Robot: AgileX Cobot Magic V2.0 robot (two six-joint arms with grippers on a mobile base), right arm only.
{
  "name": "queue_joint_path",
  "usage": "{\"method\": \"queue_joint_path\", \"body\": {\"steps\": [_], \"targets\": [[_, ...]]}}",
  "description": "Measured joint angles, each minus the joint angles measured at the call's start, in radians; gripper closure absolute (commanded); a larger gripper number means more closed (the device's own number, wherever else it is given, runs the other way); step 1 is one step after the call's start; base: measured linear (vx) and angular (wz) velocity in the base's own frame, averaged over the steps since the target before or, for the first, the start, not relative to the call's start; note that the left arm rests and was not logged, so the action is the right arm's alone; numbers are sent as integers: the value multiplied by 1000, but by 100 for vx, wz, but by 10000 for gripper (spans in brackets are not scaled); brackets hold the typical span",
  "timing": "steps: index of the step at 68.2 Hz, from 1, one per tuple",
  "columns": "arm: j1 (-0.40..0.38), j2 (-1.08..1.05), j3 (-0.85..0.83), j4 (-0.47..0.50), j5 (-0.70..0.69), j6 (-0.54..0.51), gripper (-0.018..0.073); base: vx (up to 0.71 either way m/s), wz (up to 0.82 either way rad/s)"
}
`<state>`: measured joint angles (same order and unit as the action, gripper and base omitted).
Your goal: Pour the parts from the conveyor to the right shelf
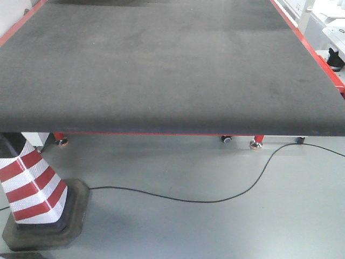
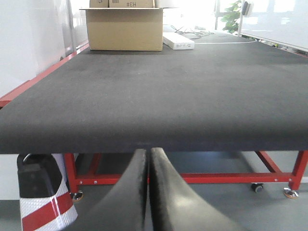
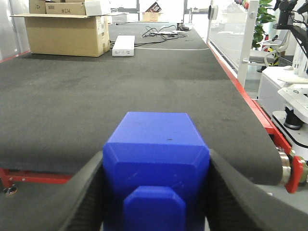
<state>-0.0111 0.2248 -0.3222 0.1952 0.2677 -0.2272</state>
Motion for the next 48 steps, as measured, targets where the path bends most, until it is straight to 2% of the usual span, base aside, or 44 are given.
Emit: {"method": "queue_joint_path", "body": {"steps": [23, 48], "targets": [[0, 0, 0, 0, 0, 0, 568, -19, -10], [0, 0, 0, 0, 0, 0, 568, -15, -68]]}}
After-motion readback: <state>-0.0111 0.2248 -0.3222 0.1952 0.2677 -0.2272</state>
